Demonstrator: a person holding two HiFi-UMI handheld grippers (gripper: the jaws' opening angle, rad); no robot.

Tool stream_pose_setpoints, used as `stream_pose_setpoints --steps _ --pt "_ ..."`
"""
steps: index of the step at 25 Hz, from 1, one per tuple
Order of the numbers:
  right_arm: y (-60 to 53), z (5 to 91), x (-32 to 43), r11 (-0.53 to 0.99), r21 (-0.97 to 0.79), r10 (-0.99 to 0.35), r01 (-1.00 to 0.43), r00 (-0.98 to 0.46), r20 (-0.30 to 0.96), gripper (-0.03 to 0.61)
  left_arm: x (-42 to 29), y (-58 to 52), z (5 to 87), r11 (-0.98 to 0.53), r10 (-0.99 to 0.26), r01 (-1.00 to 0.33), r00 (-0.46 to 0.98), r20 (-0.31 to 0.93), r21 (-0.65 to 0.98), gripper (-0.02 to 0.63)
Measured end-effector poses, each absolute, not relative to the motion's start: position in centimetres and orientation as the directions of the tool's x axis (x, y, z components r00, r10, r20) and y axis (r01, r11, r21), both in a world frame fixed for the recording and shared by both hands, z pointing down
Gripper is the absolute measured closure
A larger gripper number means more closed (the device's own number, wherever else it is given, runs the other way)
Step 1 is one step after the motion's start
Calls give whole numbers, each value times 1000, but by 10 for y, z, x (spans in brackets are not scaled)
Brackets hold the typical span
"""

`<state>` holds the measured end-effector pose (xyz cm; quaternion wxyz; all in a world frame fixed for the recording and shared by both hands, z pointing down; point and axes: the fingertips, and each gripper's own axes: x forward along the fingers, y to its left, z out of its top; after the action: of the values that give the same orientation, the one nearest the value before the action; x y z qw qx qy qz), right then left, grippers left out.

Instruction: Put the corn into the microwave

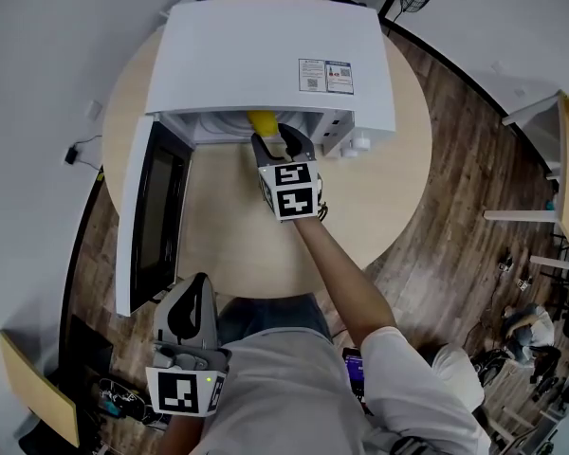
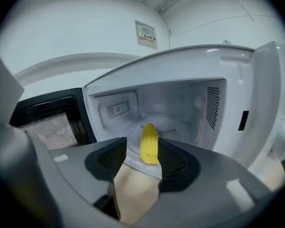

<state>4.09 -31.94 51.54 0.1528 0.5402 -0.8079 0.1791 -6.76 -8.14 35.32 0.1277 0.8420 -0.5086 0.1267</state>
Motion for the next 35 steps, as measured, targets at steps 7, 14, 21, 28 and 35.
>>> stream_pose_setpoints --steps 7,14,21,28,35 --pt "-297 501 49 371 -150 -810 -916 -399 431 377 -76 -78 351 -431 -837 -897 439 326 101 617" --pt "-264 483 63 379 -175 -806 -909 -417 420 402 -67 -71 348 -464 -820 -874 485 304 144 617" --pt "-228 465 69 399 -211 -794 -892 -451 407 430 -66 -65 345 -479 -817 -863 504 279 157 618" --pt "-193 450 76 407 -220 -787 -887 -463 409 483 -65 -53 345 -503 -802 -847 531 275 169 618" --pt "-164 427 78 410 -232 -793 -882 -470 387 518 -68 -48 337 -525 -790 -833 553 265 173 617"
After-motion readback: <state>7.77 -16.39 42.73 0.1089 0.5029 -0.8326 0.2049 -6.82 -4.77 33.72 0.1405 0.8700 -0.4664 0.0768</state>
